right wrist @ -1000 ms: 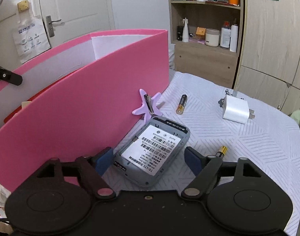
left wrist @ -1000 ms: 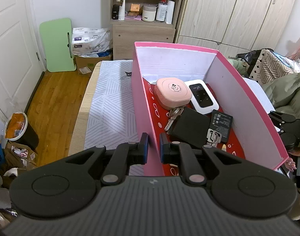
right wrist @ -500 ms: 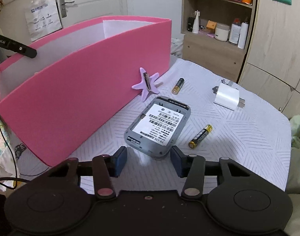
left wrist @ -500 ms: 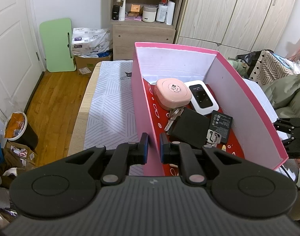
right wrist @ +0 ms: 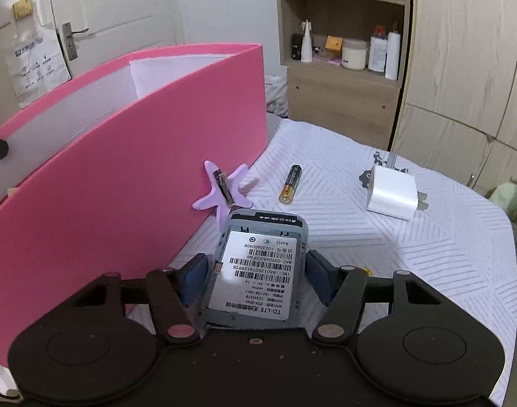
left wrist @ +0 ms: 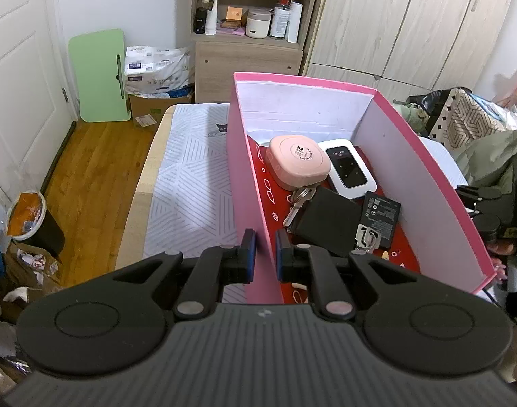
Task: Organize rigid objects
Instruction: 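Carry the gray phone battery into the box and release it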
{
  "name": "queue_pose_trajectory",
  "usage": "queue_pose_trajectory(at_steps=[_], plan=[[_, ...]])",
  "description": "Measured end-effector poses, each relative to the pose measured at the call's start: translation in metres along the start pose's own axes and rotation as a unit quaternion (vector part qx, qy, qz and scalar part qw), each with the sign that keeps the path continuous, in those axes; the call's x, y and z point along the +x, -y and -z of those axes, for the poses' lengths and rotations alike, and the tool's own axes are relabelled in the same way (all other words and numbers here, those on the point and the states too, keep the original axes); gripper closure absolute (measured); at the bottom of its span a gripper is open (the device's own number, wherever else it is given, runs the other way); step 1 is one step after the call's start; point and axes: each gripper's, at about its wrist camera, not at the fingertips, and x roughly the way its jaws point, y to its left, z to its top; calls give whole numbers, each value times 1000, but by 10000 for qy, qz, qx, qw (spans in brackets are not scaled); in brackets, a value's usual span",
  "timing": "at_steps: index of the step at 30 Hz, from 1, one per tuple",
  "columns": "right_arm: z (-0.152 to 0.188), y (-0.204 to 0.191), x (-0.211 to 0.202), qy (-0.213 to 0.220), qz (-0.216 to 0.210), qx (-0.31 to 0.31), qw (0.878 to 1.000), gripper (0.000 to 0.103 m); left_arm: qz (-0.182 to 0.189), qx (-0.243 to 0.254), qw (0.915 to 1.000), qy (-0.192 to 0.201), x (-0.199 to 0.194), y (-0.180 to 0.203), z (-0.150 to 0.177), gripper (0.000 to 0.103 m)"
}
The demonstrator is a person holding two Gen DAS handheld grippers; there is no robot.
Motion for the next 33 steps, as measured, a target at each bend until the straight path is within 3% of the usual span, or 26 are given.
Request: queue_pose_trajectory(at_steps=[4, 10, 18, 23, 29, 33], plan=[[-1, -5, 3, 9, 49, -216, 9998, 34, 1, -6, 10000, -2, 0, 0, 0, 92], [-2, -5, 2, 12, 93, -17, 10000, 35, -72, -7, 10000, 1, 1, 1, 0, 92], [3, -7, -42, 551, 30, 284, 9981, 35, -71, -43, 10000, 10, 0, 1, 0, 92], [-4, -17, -80, 1024, 29, 159, 9946, 35, -84, -23, 10000, 10, 0, 1, 1, 92], [-33, -43, -113, 1488, -765, -229, 9856, 35, -33, -49, 10000, 23, 0, 2, 1, 92], [-58, -71, -103, 1195, -1495, -624, 9795, 35, -20, -46, 10000, 10, 0, 0, 1, 92]])
